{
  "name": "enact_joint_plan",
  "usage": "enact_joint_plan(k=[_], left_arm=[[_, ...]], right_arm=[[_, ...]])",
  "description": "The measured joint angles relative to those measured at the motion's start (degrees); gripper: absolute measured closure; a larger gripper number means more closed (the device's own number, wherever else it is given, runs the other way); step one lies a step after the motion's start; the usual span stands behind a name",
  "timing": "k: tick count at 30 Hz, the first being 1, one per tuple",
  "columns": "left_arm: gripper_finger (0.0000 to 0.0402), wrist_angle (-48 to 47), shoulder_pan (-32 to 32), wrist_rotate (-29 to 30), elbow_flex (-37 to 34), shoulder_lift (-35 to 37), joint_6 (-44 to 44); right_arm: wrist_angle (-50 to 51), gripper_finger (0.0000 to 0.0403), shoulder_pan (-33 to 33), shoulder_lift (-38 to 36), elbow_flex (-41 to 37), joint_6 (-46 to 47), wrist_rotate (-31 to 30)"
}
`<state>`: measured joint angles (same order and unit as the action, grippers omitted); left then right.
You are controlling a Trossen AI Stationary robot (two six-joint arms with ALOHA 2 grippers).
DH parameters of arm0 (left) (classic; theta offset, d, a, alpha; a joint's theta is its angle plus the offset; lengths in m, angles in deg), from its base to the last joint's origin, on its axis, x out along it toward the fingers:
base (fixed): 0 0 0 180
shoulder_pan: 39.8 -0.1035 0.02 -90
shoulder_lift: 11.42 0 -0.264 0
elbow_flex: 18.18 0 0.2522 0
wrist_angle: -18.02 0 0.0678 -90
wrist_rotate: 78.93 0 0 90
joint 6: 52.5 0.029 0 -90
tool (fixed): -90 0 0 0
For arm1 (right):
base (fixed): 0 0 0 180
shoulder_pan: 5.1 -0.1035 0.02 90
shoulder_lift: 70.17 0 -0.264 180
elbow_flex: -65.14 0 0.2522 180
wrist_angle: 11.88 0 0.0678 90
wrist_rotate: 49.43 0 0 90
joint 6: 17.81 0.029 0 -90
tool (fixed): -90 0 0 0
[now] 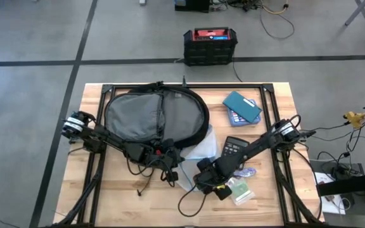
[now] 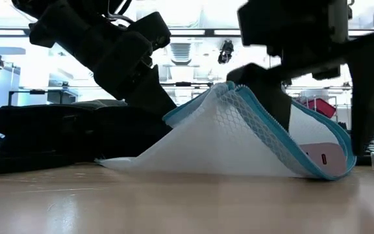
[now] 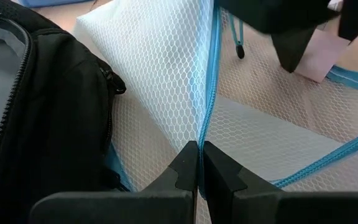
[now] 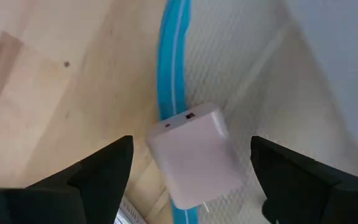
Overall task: Unpack backpack
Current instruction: Remove the pink charger adapter from the blue zipper pouch
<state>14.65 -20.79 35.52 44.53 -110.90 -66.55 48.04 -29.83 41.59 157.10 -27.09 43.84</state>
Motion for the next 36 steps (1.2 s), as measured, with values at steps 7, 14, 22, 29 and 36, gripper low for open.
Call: enact_joint_plan(k=[7,14,22,29,36], left_arm=[[0.0402,-0.3,0.0,0.0,0.0,0.0,-0.2],[0.0402,-0.8,0.0,0.0,0.0,0.0,-0.2],[0.0402,-3.4,0.0,0.0,0.0,0.0,-2.3],[0.0402,-3.4,0.0,0.0,0.0,0.0,-3.2],[0.0401,-2.4,0.0,0.0,0.0,0.0,-3.1]], right_arm=[[1.4,0.0178,0.4,1.2,0.6,4.5,-0.3],[8.3,0.0233,-0.3,-1.0,4.7,12.5,0.2],[14.8,0.0224,-5.3,-3.8,2.0,26.5,-1.8],[14.6,0.0227,-9.2,-6.9,-4.8,41.5,-4.5],[9.9,0.0184,-9.5,-7.3,-7.7,45.7,-6.3]])
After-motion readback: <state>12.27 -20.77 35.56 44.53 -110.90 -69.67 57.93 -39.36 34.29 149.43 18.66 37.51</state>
